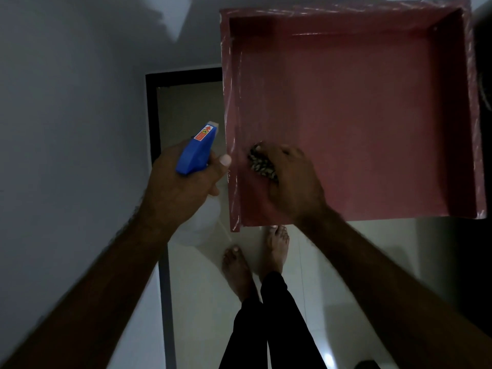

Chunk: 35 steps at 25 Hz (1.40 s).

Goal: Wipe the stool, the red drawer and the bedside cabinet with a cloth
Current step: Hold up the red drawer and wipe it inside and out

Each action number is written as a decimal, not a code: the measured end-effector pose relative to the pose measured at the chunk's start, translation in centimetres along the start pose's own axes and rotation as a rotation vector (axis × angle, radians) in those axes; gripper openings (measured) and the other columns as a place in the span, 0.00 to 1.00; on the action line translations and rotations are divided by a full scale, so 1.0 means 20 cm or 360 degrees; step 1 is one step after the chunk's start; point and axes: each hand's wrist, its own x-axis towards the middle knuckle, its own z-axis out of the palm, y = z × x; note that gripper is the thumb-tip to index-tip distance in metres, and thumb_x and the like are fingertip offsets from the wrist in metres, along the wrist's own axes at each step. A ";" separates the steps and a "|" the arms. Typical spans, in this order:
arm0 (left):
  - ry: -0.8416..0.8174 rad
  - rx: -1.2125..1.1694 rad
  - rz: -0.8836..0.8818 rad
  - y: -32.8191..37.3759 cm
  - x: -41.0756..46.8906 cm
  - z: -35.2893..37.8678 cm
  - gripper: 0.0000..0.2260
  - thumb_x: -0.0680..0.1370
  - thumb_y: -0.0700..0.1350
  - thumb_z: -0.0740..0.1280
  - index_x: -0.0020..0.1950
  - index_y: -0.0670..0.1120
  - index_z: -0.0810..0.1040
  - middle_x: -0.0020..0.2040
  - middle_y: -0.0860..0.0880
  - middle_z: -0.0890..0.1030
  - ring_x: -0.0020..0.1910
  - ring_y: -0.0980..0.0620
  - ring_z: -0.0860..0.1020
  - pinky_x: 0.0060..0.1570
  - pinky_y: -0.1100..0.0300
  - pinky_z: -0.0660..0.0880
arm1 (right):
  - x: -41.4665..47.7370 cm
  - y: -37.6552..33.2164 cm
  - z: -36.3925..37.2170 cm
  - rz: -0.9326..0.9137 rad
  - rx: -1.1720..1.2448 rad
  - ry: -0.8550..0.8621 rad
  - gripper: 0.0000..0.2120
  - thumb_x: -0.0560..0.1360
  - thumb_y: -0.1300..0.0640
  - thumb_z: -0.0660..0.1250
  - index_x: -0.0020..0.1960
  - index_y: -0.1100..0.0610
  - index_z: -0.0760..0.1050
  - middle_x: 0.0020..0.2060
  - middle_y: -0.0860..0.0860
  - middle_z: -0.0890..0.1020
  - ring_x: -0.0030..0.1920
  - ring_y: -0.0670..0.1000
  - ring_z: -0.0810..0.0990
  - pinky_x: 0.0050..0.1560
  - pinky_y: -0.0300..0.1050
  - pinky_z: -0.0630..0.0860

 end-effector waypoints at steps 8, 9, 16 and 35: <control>-0.0040 -0.0024 -0.0026 0.00 0.05 0.00 0.08 0.79 0.48 0.69 0.43 0.47 0.74 0.39 0.42 0.81 0.34 0.61 0.80 0.34 0.78 0.72 | 0.01 -0.10 0.01 -0.0100 0.0022 -0.0002 0.28 0.73 0.63 0.65 0.73 0.57 0.74 0.63 0.60 0.82 0.63 0.63 0.78 0.61 0.56 0.78; -0.0041 -0.0032 -0.0029 0.00 0.06 0.00 0.08 0.79 0.47 0.69 0.43 0.46 0.75 0.40 0.40 0.81 0.33 0.61 0.80 0.33 0.78 0.72 | 0.00 -0.10 0.01 -0.0188 0.0004 -0.0031 0.28 0.73 0.62 0.65 0.73 0.57 0.75 0.62 0.60 0.82 0.62 0.63 0.79 0.59 0.57 0.79; -0.0063 -0.0032 -0.0018 -0.02 0.11 -0.03 0.09 0.78 0.48 0.69 0.44 0.44 0.76 0.40 0.37 0.82 0.33 0.61 0.81 0.35 0.77 0.72 | 0.15 0.06 -0.05 0.0159 0.0017 0.0177 0.32 0.69 0.69 0.68 0.73 0.57 0.74 0.60 0.62 0.82 0.59 0.64 0.78 0.56 0.54 0.78; -0.0080 -0.0093 -0.0039 0.01 0.14 -0.03 0.07 0.78 0.45 0.70 0.48 0.41 0.77 0.38 0.42 0.81 0.34 0.56 0.81 0.35 0.76 0.74 | 0.14 -0.05 0.07 -0.0139 0.0041 0.0064 0.33 0.70 0.49 0.60 0.75 0.55 0.73 0.65 0.55 0.81 0.66 0.58 0.76 0.62 0.59 0.76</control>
